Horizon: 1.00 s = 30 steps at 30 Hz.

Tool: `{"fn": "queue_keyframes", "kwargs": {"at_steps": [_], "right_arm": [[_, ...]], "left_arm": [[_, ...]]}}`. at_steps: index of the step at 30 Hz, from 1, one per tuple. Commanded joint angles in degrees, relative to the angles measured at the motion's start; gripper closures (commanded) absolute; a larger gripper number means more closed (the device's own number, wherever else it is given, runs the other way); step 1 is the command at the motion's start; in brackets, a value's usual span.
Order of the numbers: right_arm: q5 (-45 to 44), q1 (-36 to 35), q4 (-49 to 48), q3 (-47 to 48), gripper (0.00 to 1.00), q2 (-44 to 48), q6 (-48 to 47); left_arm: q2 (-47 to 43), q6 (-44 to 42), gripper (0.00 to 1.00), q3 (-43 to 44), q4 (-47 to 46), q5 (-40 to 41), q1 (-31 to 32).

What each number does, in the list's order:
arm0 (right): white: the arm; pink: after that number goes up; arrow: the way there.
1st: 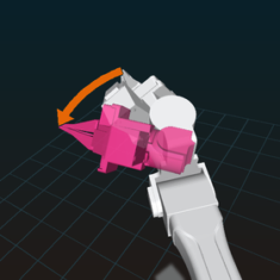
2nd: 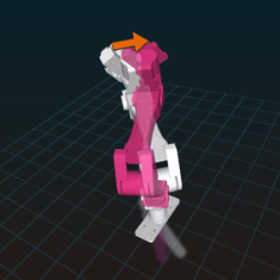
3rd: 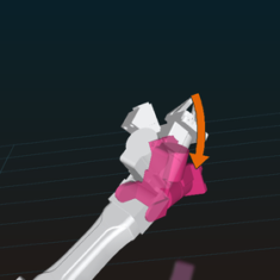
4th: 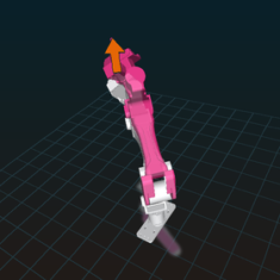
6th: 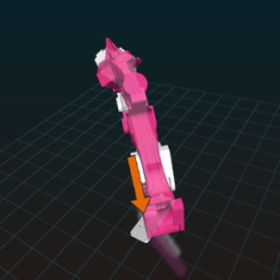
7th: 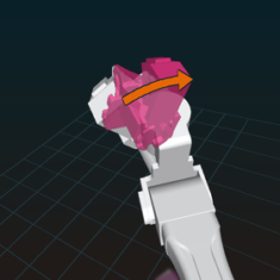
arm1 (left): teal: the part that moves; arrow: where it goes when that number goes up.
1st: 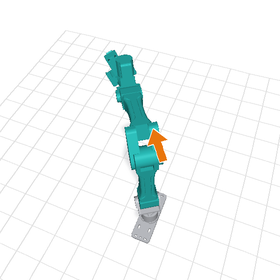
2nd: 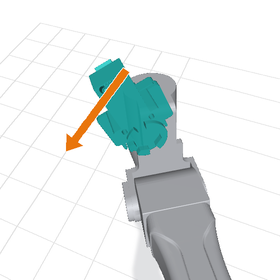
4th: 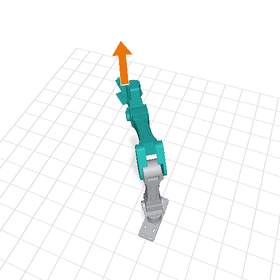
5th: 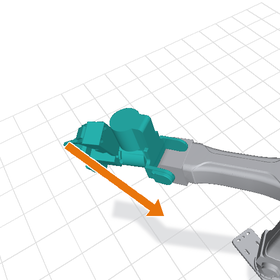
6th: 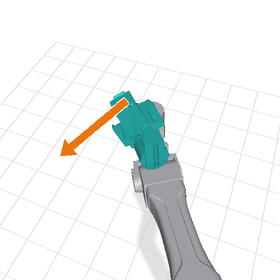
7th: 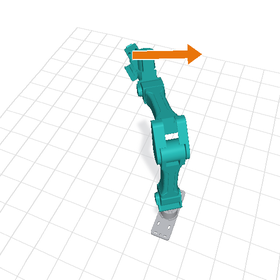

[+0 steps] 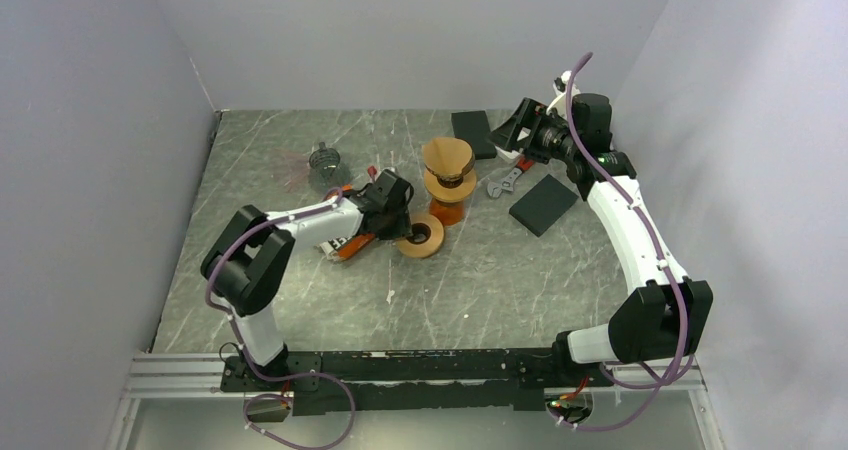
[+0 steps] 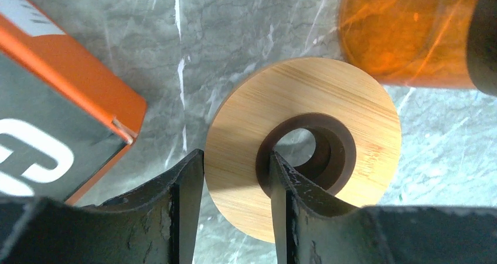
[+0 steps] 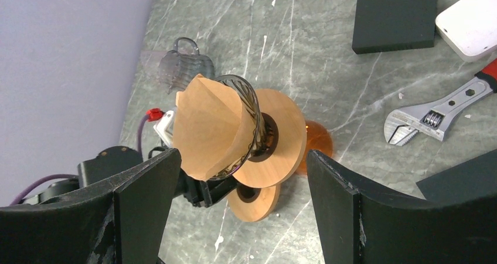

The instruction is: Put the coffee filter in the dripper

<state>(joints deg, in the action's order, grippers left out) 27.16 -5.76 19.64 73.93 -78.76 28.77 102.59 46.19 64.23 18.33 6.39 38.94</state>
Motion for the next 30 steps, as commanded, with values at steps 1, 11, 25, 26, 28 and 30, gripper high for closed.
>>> {"fn": "queue_keyframes", "kwargs": {"at_steps": [1,11,25,26,28,30], "right_arm": [[1.3,0.4,-2.4,2.9,0.17,0.9,0.9],[5.4,0.3,-2.8,6.5,0.13,-0.7,2.6],[15.6,-6.9,-1.8,17.4,0.15,-7.7,6.8],[16.4,-7.7,-2.1,18.2,0.15,-8.2,7.2],[17.5,-9.3,-2.5,19.4,0.16,-9.0,7.9],[19.1,-10.2,-3.4,20.1,0.18,-9.9,9.1]], "left_arm": [[-7.4,-2.9,0.56,0.1,0.5,1.2,0.0],[-19.1,-10.1,0.55,3.2,10.8,0.7,-6.0],[-25.1,-18.8,0.55,20.2,12.3,-6.7,-13.2],[-24.9,-18.9,0.55,21.4,12.1,-7.1,-13.2],[-24.7,-19.0,0.55,23.1,11.5,-7.6,-13.2],[-24.4,-19.2,0.55,24.2,10.8,-8.2,-13.2]]}}
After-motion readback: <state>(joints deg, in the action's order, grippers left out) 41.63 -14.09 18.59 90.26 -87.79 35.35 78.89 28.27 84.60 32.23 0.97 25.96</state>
